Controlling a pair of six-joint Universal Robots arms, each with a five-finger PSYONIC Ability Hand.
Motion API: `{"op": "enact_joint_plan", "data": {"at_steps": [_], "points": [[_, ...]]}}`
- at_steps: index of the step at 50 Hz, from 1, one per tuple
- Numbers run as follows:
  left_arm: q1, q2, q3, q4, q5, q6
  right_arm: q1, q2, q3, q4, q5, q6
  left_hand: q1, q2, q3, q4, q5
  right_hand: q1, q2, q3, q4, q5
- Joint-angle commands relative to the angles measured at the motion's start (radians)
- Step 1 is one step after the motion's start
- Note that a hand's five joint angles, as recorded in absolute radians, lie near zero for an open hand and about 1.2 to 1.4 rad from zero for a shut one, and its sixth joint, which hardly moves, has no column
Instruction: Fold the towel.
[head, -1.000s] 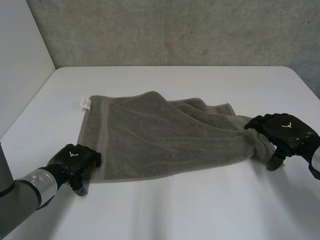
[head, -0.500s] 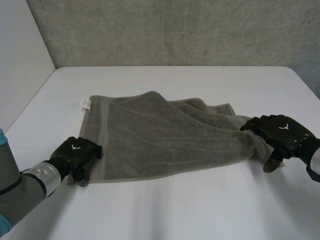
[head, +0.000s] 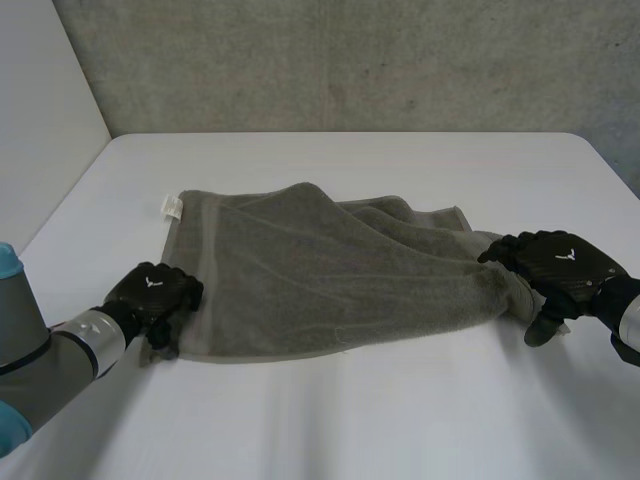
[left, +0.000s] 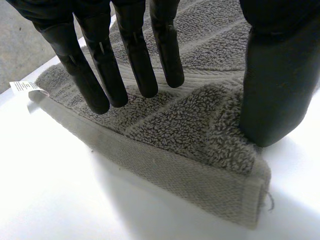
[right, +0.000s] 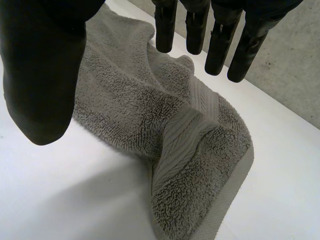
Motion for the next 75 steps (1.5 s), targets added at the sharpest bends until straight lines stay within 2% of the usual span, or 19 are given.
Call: {"op": "enact_joint_plan", "data": {"at_steps": [1,23,32,36,43,45,51,58,64,65,75], "points": [[0.0,-0.028,0.028,0.0,0.0,0.0,0.0,0.0,0.004,0.0,0.0,0.0,-0.031,-0.031,-0.031,-0.033,-0.197,0.012,0.0,0.005,-0.001,0.012],[-0.019,-0.005,0.066,-0.001,-0.006,-0.012,-0.002,-0.005,0.002,0.002,0.001,0.0,0.303,0.303,0.303,0.301,0.137,0.012,0.0,0.005,-0.001,0.012],[-0.02,0.08,0.06,-0.009,-0.014,-0.034,-0.006,-0.009,-0.018,0.012,0.006,-0.005,0.497,0.497,0.497,0.495,0.331,-0.04,-0.053,-0.048,-0.054,-0.041],[-0.011,0.11,0.072,-0.006,-0.015,-0.08,-0.041,-0.006,-0.019,0.026,0.009,-0.052,0.57,0.57,0.57,0.568,0.404,0.003,-0.009,-0.004,-0.01,0.003],[-0.005,0.11,0.122,-0.014,-0.034,-0.143,-0.089,0.005,-0.027,0.135,0.015,-0.16,0.588,0.588,0.588,0.586,0.422,0.109,0.097,0.102,0.096,0.108],[-0.005,0.104,0.135,-0.014,-0.047,-0.17,-0.089,0.029,-0.029,0.214,0.018,-0.219,0.585,0.585,0.585,0.583,0.419,0.226,0.214,0.219,0.213,0.225],[-0.016,0.1,0.138,-0.014,-0.051,-0.193,-0.084,0.086,-0.027,0.311,0.014,-0.31,0.582,0.582,0.582,0.58,0.416,0.277,0.264,0.269,0.263,0.276],[-0.02,0.101,0.142,-0.012,-0.051,-0.193,-0.081,0.129,-0.055,0.313,0.015,-0.311,0.576,0.576,0.576,0.574,0.41,0.256,0.244,0.248,0.243,0.255],[-0.012,0.103,0.149,-0.012,-0.051,-0.195,-0.077,0.207,-0.113,0.302,0.017,-0.307,0.576,0.576,0.576,0.574,0.41,0.139,0.126,0.131,0.125,0.138],[-0.011,0.103,0.149,-0.012,-0.051,-0.195,-0.066,0.221,-0.125,0.285,0.018,-0.305,0.576,0.576,0.576,0.574,0.41,0.081,0.068,0.073,0.067,0.08],[-0.005,0.101,0.155,-0.012,-0.051,-0.195,0.011,0.25,-0.19,0.14,0.046,-0.218,0.576,0.576,0.576,0.574,0.41,0.089,0.076,0.081,0.075,0.088]]}}
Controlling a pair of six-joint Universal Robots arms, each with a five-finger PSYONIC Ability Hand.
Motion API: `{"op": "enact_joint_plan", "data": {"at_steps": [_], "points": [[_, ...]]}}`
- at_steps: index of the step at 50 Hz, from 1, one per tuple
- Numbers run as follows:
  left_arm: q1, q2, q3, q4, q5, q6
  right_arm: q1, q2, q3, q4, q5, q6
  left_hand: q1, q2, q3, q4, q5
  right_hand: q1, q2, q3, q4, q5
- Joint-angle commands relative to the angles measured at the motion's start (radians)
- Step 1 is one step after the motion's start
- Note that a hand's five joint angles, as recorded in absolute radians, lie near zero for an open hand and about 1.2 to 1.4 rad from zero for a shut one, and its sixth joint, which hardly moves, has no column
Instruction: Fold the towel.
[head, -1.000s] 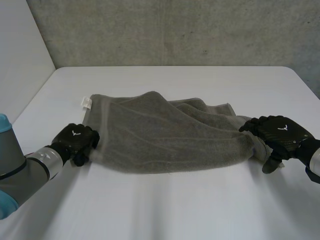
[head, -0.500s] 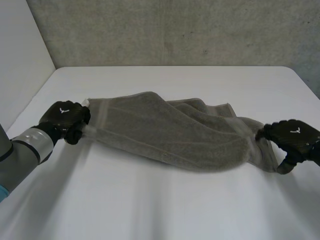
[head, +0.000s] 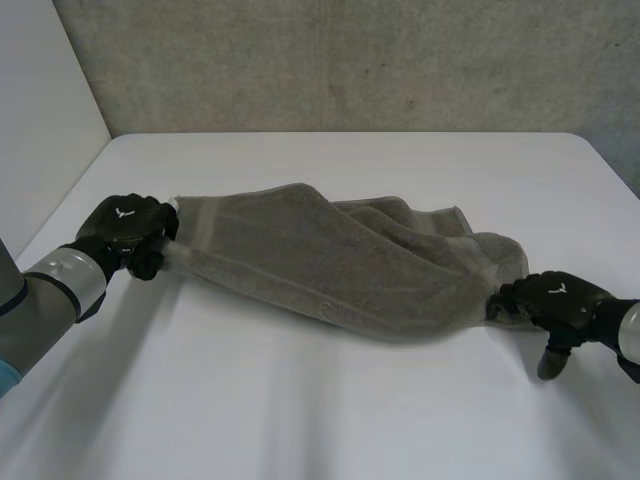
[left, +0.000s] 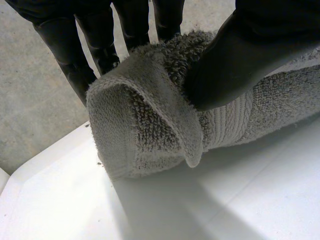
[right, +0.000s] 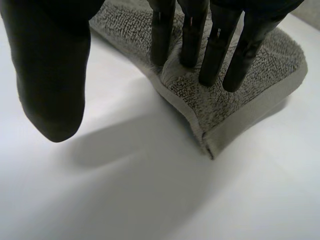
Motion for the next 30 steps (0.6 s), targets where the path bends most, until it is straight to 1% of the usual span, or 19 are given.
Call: {"op": "enact_joint_plan", "data": {"at_steps": [1,10,13,15,23,30], "points": [[0.005,-0.001,0.006,0.0,0.0,0.0,0.056,0.02,-0.054,-0.121,0.021,0.074,-0.078,-0.117,-0.149,-0.115,-0.289,-0.044,-0.053,-0.04,-0.035,-0.005],[0.004,-0.012,0.026,0.003,0.0,0.0,0.105,0.094,-0.114,-0.136,0.021,0.08,-0.078,-0.117,-0.149,-0.115,-0.289,-0.03,-0.039,-0.025,-0.02,0.01],[0.004,-0.026,0.038,0.003,0.0,0.0,0.119,0.117,-0.13,-0.153,0.035,0.08,-0.078,-0.117,-0.149,-0.115,-0.289,-0.018,-0.027,-0.013,-0.008,0.021],[0.004,-0.036,0.049,0.003,0.0,0.0,0.133,0.132,-0.143,-0.181,0.064,0.08,-0.078,-0.117,-0.149,-0.115,-0.289,0.02,0.011,0.025,0.03,0.059],[0.002,-0.064,0.073,0.003,0.0,0.0,0.164,0.143,-0.171,-0.234,0.115,0.083,-0.078,-0.117,-0.149,-0.115,-0.289,0.076,0.067,0.081,0.086,0.115],[-0.001,-0.081,0.09,0.003,0.0,0.002,0.184,0.165,-0.209,-0.257,0.124,0.117,-0.078,-0.117,-0.149,-0.115,-0.289,0.141,0.131,0.145,0.15,0.18]]}}
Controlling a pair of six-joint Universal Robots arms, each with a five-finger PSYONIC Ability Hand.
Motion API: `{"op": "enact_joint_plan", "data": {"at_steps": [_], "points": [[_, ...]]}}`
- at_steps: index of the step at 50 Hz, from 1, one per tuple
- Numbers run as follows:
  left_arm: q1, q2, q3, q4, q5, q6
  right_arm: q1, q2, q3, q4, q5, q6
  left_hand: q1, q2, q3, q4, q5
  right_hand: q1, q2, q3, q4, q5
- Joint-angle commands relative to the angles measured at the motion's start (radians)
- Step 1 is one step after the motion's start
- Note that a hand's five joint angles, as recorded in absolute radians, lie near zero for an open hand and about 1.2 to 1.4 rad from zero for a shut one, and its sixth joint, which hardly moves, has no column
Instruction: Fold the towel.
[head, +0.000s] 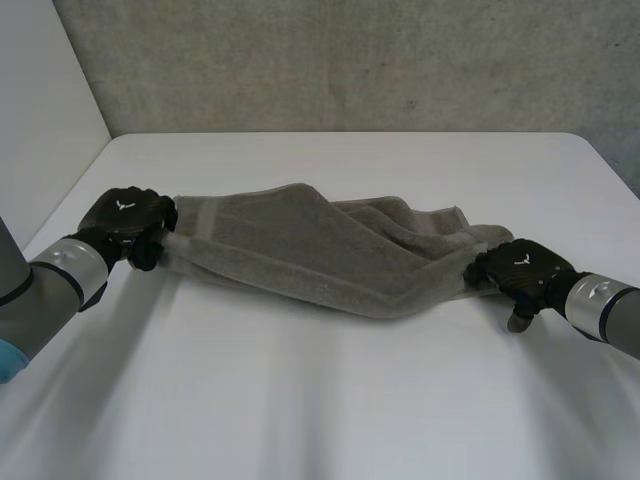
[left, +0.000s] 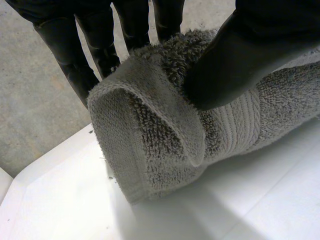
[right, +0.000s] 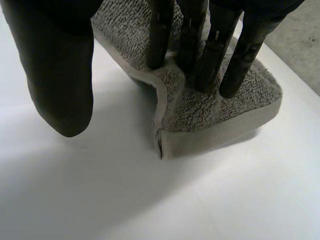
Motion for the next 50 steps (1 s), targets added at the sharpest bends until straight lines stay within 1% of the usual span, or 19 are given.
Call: {"op": "enact_joint_plan", "data": {"at_steps": [1,11,17,24,31,36,42,48,50], "points": [[-0.003,-0.02,0.021,0.0,0.0,0.0,0.022,0.019,-0.049,-0.028,0.015,0.044,-0.078,-0.117,-0.149,-0.115,-0.289,0.064,0.071,0.062,0.062,0.053],[-0.006,-0.024,0.027,0.001,0.0,0.001,0.057,0.055,-0.107,-0.046,0.024,0.081,-0.078,-0.117,-0.149,-0.115,-0.289,0.193,0.2,0.191,0.191,0.182],[-0.006,-0.032,0.029,0.001,0.0,0.0,0.074,0.101,-0.155,-0.065,0.053,0.077,-0.078,-0.117,-0.149,-0.115,-0.289,0.208,0.215,0.205,0.205,0.196],[-0.006,-0.037,0.029,0.003,0.002,0.0,0.075,0.137,-0.189,-0.08,0.053,0.067,-0.078,-0.117,-0.149,-0.115,-0.289,0.217,0.224,0.214,0.214,0.205],[-0.008,-0.04,0.03,0.003,0.003,0.0,0.075,0.145,-0.204,-0.129,0.061,0.067,-0.078,-0.117,-0.149,-0.115,-0.289,0.428,0.435,0.425,0.425,0.416],[-0.009,-0.043,0.032,0.005,0.005,0.0,0.077,0.142,-0.204,-0.17,0.088,0.067,-0.078,-0.117,-0.149,-0.115,-0.289,0.449,0.455,0.446,0.446,0.437],[-0.013,-0.043,0.033,0.005,0.005,0.0,0.08,0.15,-0.221,-0.186,0.093,0.069,-0.078,-0.117,-0.149,-0.115,-0.289,0.443,0.45,0.44,0.44,0.431],[-0.013,-0.043,0.033,0.005,0.003,0.0,0.083,0.177,-0.241,-0.187,0.096,0.063,-0.078,-0.117,-0.149,-0.115,-0.289,0.364,0.37,0.361,0.361,0.352],[-0.013,-0.043,0.033,0.005,0.005,0.0,0.083,0.185,-0.247,-0.19,0.095,0.046,-0.078,-0.117,-0.149,-0.115,-0.289,0.247,0.254,0.244,0.244,0.235]]}}
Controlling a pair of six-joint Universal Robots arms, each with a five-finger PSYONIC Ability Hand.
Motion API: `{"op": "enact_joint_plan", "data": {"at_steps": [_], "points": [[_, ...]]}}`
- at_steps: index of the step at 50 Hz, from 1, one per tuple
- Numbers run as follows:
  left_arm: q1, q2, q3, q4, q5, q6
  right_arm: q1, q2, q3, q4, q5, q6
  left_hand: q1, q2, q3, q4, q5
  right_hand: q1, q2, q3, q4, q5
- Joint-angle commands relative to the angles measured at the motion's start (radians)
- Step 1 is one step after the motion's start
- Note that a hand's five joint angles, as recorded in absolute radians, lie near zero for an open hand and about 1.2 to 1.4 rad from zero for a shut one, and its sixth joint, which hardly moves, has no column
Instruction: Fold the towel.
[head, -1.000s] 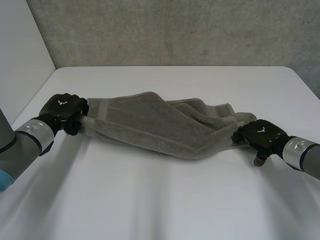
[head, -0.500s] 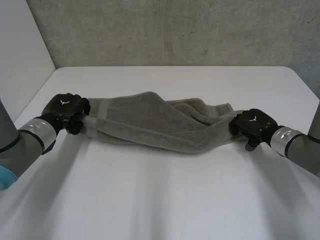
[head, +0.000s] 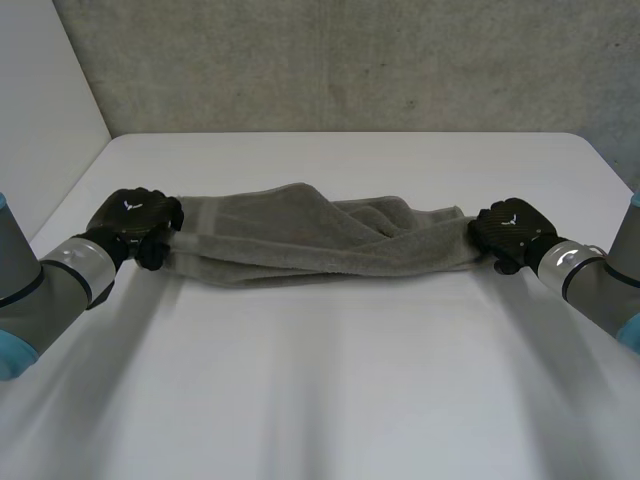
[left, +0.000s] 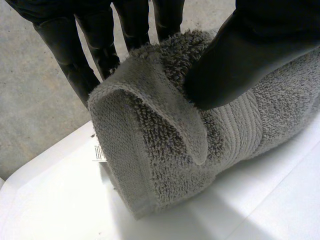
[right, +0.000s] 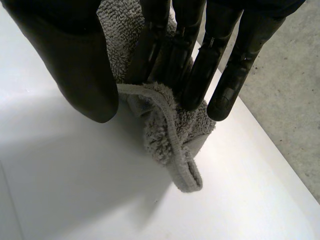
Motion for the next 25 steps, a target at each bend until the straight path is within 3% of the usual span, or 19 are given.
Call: {"op": "enact_joint_plan", "data": {"at_steps": [1,16,19,20,21,22,25], "points": [[0.0,0.0,0.0,0.0,0.001,0.0,0.001,0.026,-0.02,-0.002,-0.001,-0.022,-0.078,-0.117,-0.149,-0.115,-0.29,-0.144,-0.144,-0.147,-0.146,-0.145],[-0.002,-0.008,0.005,-0.002,-0.001,0.0,-0.008,0.01,0.009,-0.065,-0.001,-0.037,-0.078,-0.117,-0.149,-0.115,-0.29,-0.376,-0.375,-0.379,-0.378,-0.377],[-0.002,-0.008,0.005,-0.002,-0.001,-0.002,-0.012,-0.003,0.025,-0.085,-0.001,-0.032,-0.078,-0.117,-0.149,-0.115,-0.29,-0.269,-0.268,-0.271,-0.27,-0.269],[-0.002,-0.009,0.005,-0.002,-0.001,-0.002,-0.012,-0.01,0.039,-0.108,-0.001,-0.029,-0.078,-0.117,-0.149,-0.115,-0.29,-0.041,-0.04,-0.043,-0.042,-0.042],[-0.002,-0.009,0.005,-0.002,-0.001,-0.002,-0.012,-0.01,0.039,-0.108,-0.001,-0.029,-0.078,-0.117,-0.149,-0.115,-0.29,-0.039,-0.038,-0.041,-0.04,-0.04],[-0.003,-0.009,0.005,-0.002,-0.001,-0.002,-0.014,-0.018,0.052,-0.134,-0.001,-0.026,-0.078,-0.117,-0.149,-0.115,-0.29,0.15,0.151,0.148,0.149,0.149],[-0.003,-0.009,0.003,0.0,-0.001,-0.002,-0.012,-0.026,0.052,-0.149,0.005,-0.011,-0.078,-0.117,-0.149,-0.115,-0.29,0.141,0.141,0.138,0.139,0.14]]}}
